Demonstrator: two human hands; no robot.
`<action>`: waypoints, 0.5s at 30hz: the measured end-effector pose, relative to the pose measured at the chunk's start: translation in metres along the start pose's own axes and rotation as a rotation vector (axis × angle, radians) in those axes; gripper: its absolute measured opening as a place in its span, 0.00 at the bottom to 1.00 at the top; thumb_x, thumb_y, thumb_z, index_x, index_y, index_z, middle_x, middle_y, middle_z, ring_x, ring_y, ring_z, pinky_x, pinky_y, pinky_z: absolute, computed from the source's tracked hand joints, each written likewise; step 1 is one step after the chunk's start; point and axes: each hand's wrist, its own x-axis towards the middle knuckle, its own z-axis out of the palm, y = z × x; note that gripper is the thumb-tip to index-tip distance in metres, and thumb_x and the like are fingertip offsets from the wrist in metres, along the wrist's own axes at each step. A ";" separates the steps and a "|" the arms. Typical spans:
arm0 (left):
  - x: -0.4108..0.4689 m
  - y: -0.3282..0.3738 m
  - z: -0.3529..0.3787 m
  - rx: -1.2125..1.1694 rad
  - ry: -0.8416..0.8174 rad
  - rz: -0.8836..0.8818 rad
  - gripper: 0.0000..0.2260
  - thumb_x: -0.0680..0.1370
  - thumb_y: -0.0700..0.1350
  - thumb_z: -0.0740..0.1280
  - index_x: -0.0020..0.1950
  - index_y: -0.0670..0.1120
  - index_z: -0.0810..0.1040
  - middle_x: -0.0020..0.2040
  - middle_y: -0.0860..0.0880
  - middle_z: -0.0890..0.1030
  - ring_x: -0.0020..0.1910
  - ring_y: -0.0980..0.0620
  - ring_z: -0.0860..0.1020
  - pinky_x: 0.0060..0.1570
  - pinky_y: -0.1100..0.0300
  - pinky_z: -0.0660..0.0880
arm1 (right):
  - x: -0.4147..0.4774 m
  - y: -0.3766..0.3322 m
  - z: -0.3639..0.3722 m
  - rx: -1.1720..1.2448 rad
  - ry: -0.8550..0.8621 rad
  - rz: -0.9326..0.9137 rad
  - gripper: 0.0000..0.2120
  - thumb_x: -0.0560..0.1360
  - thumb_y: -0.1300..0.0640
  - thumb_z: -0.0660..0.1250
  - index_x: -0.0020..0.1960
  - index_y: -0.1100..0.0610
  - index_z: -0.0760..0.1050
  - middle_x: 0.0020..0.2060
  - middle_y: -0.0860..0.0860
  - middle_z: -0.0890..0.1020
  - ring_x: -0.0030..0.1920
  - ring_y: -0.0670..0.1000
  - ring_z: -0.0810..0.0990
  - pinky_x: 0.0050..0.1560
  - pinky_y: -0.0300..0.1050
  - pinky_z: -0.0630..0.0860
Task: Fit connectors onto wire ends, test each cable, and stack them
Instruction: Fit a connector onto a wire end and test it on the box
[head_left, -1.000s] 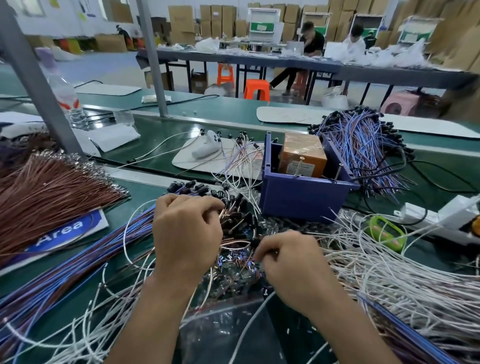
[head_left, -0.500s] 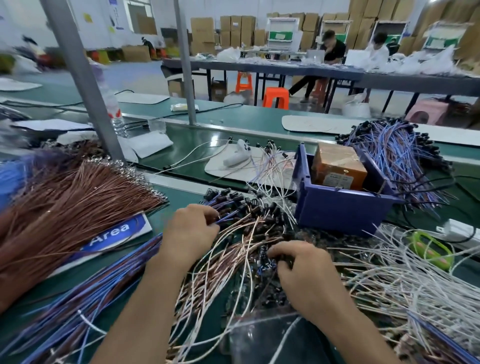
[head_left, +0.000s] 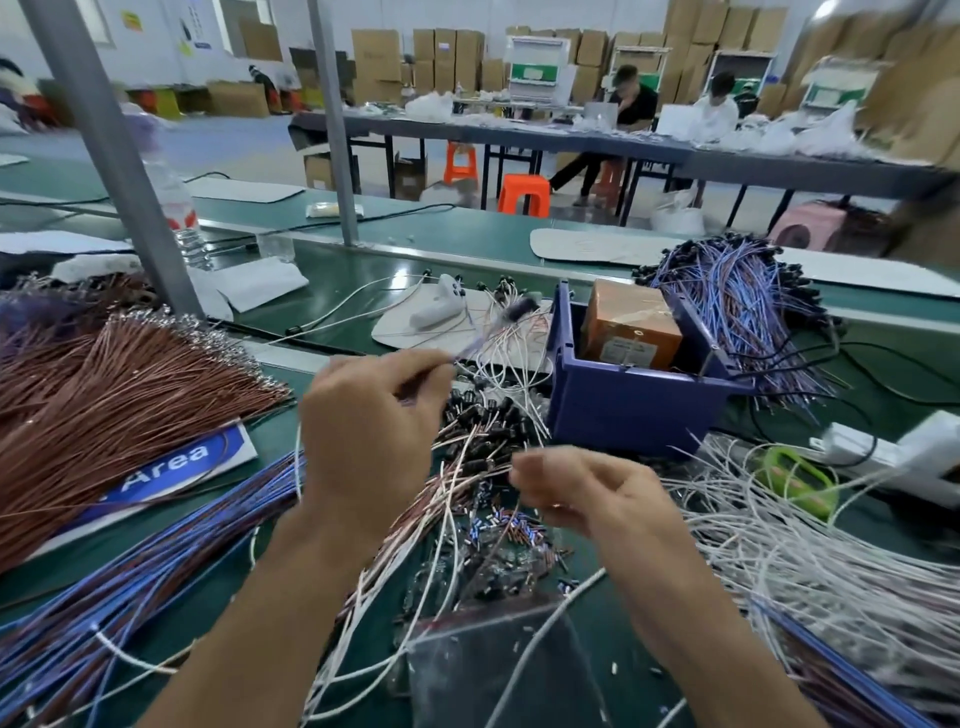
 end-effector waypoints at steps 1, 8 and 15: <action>-0.004 0.017 0.001 -0.104 -0.070 0.044 0.05 0.74 0.51 0.75 0.49 0.55 0.87 0.39 0.58 0.86 0.38 0.61 0.75 0.42 0.62 0.71 | -0.001 -0.005 0.000 0.143 -0.045 0.027 0.20 0.75 0.31 0.65 0.57 0.43 0.84 0.53 0.47 0.87 0.54 0.47 0.85 0.56 0.47 0.80; -0.041 0.086 0.040 -0.586 -0.542 -0.060 0.14 0.73 0.48 0.74 0.57 0.63 0.83 0.42 0.66 0.85 0.39 0.66 0.82 0.41 0.71 0.75 | -0.010 -0.018 -0.041 0.763 0.521 -0.037 0.19 0.85 0.52 0.59 0.41 0.62 0.76 0.44 0.62 0.87 0.49 0.58 0.87 0.52 0.55 0.83; -0.053 0.061 0.051 -0.426 -0.700 -0.220 0.07 0.73 0.47 0.79 0.43 0.61 0.87 0.33 0.64 0.83 0.31 0.67 0.79 0.33 0.75 0.70 | -0.020 0.004 -0.134 0.835 0.604 -0.019 0.17 0.84 0.52 0.59 0.39 0.57 0.76 0.25 0.50 0.69 0.23 0.48 0.64 0.25 0.39 0.66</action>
